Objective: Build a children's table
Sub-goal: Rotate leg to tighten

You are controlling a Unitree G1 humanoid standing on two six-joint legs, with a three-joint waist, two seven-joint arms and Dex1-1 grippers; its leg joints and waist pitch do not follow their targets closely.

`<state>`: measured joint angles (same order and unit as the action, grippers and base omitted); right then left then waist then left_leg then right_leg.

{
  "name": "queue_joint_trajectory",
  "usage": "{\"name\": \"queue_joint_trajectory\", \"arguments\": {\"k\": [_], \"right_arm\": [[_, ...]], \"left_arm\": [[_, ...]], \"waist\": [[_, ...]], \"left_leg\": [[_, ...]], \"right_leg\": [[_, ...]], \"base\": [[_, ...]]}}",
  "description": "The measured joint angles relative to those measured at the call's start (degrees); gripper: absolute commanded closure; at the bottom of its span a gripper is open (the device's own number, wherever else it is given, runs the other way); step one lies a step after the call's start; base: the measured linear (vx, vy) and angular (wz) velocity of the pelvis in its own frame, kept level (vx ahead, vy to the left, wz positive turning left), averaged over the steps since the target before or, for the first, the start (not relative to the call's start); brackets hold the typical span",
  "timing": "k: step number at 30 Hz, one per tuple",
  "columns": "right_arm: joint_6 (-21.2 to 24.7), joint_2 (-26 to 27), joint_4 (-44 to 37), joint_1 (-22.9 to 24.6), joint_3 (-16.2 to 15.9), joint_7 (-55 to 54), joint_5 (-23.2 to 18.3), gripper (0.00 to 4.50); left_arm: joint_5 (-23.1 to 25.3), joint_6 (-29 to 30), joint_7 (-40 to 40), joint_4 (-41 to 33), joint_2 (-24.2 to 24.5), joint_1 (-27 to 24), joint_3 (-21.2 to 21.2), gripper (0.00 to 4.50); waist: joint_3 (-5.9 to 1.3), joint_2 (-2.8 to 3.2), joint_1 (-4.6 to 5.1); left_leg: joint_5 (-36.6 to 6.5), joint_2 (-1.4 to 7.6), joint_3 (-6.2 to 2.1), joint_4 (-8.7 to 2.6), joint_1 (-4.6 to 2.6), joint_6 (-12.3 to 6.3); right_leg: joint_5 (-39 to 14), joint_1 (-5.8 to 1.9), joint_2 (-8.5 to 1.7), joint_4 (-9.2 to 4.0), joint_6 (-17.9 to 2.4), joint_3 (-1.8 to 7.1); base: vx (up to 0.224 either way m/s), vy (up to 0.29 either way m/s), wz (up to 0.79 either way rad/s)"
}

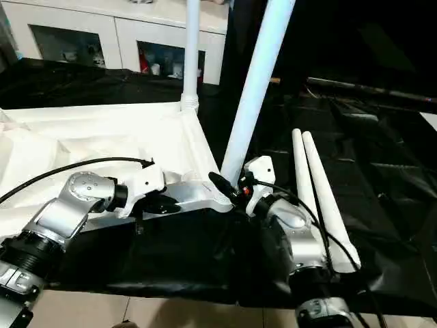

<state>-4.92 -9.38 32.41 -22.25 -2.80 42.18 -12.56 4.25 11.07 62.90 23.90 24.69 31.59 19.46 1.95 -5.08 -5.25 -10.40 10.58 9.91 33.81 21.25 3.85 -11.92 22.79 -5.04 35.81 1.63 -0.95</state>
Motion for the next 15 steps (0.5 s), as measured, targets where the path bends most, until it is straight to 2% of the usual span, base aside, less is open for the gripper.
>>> {"name": "queue_joint_trajectory", "arguments": {"k": [6,15], "right_arm": [[0.5,-0.4,-0.1,0.3,0.2,2.1,-0.4,2.59],[-0.3,-2.9,-1.2,2.2,0.0,11.1,-2.6,2.59]], "left_arm": [[-0.2,-0.5,0.1,-1.1,0.5,-0.8,0.0,4.50],[-1.1,-4.9,5.1,0.4,1.6,-0.9,0.0,4.50]], "waist": [[-0.11,0.05,0.00],[-0.33,0.29,-0.07]], "left_leg": [[0.0,-0.01,0.03,-0.24,-0.05,0.01],[0.0,-0.03,0.14,-0.72,-0.10,-0.04]], "right_leg": [[0.0,-0.01,0.00,-0.09,-0.1,0.00],[0.1,-0.23,0.00,-0.77,-0.2,-0.08]], "base": [[0.000,0.000,0.00],[0.000,0.000,0.00]]}}
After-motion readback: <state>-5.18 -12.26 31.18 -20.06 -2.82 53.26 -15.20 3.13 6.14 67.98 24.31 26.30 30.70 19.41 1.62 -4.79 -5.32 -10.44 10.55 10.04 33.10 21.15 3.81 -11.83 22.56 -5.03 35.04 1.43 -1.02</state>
